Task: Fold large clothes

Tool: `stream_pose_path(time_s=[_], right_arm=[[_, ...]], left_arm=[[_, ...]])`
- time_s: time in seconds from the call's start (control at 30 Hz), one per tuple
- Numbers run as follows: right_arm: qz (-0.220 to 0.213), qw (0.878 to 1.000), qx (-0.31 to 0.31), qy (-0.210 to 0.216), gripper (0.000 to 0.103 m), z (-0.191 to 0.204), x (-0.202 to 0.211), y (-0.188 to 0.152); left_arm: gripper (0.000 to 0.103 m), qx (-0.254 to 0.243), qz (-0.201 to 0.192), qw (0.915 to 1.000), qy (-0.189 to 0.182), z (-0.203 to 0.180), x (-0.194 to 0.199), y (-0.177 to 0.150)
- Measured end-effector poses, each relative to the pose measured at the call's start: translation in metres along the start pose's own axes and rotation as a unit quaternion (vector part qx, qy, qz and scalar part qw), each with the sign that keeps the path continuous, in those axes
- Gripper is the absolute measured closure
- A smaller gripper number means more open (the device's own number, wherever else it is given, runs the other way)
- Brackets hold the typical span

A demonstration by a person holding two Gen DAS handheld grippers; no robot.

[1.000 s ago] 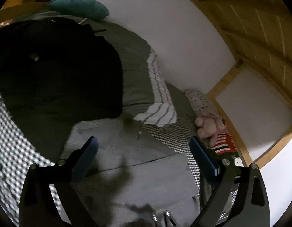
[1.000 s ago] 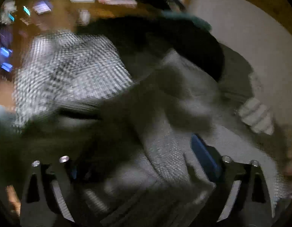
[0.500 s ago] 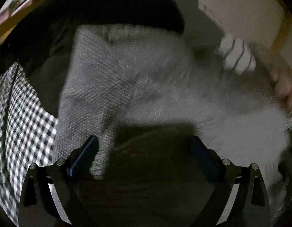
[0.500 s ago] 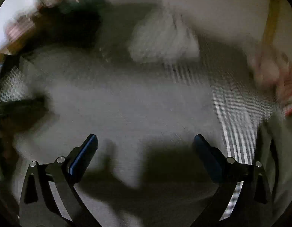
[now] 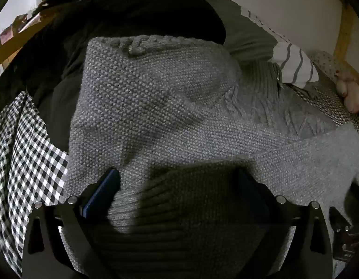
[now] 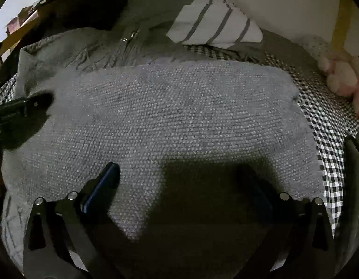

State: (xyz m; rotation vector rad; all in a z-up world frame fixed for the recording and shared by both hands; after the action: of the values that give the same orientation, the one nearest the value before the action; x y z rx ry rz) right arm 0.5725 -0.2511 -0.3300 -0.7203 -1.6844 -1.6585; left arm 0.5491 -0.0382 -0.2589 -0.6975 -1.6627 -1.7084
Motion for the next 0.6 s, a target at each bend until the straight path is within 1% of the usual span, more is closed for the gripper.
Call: stream_pose_path(time_s=[0.07,0.13,0.17,0.2,0.23,0.3,0.37,0.43,0.47,0.5,0.53,0.57,0.6], right_arm=[[0.009,1.000,-0.012,-0.001,0.003,0.000,0.009,0.000],[-0.006,1.000,-0.017,0.022,0.003,0.001,0.021,0.001],[0.001,1.000,0.000,0.005,0.003,0.000,0.014,-0.006],[0.001,1.000,0.014,0.004,0.003,0.000,0.008,-0.014],[-0.011,1.000,0.009,0.011,0.003,-0.002,0.004,-0.015],[-0.003,1.000,0.012,0.006,0.003,-0.001,0.008,-0.014],[-0.003,1.000,0.013,0.011,0.003,0.000,0.007,-0.012],[-0.005,0.999,0.020,0.040,0.003,0.000,0.013,-0.006],[-0.019,0.995,0.037,0.093,0.003,0.002,0.022,0.005],[-0.030,0.991,0.048,0.118,0.003,0.002,0.032,0.011],[-0.044,0.987,0.067,0.139,0.003,0.001,0.037,0.023],[-0.068,0.981,0.093,0.157,0.003,0.001,0.043,0.039],[-0.075,0.976,0.117,0.167,0.003,0.002,0.045,0.052]], left_arm=[[0.005,-0.001,-0.001,1.0000,0.002,0.000,-0.001,0.000],[0.005,-0.002,-0.003,1.0000,0.003,0.000,-0.002,0.000],[0.005,-0.002,-0.003,1.0000,0.003,-0.001,-0.003,0.000],[0.005,-0.003,-0.003,1.0000,0.003,-0.001,-0.004,0.000],[0.005,-0.004,-0.002,1.0000,0.004,-0.001,-0.004,0.000],[0.005,-0.004,-0.002,1.0000,0.004,-0.001,-0.004,0.000],[0.005,-0.006,0.000,1.0000,0.004,-0.003,-0.005,0.002],[0.005,-0.012,0.006,0.9999,-0.002,-0.004,-0.002,0.004],[0.005,-0.019,0.007,0.9996,-0.017,-0.006,0.002,0.008],[0.005,-0.041,-0.002,0.9976,-0.056,-0.012,0.011,0.016],[0.005,-0.054,-0.014,0.9952,-0.080,-0.015,0.020,0.025],[0.005,-0.067,-0.030,0.9928,-0.095,-0.018,0.030,0.037],[0.005,-0.085,-0.052,0.9894,-0.105,-0.021,0.041,0.056]])
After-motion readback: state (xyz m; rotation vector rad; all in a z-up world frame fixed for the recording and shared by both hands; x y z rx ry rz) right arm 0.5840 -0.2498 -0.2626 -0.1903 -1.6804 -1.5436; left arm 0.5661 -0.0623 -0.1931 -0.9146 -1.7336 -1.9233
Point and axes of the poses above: each gripper's, at about its wrist camera, not at the fingertips, and x roughly against the way its jaws point, z to its left, y to its top, the point moved 5 cm from there along -x, roughly the way its jaws point, and after that the axes turned 6 degrees about -x, right-handed, at the moved point
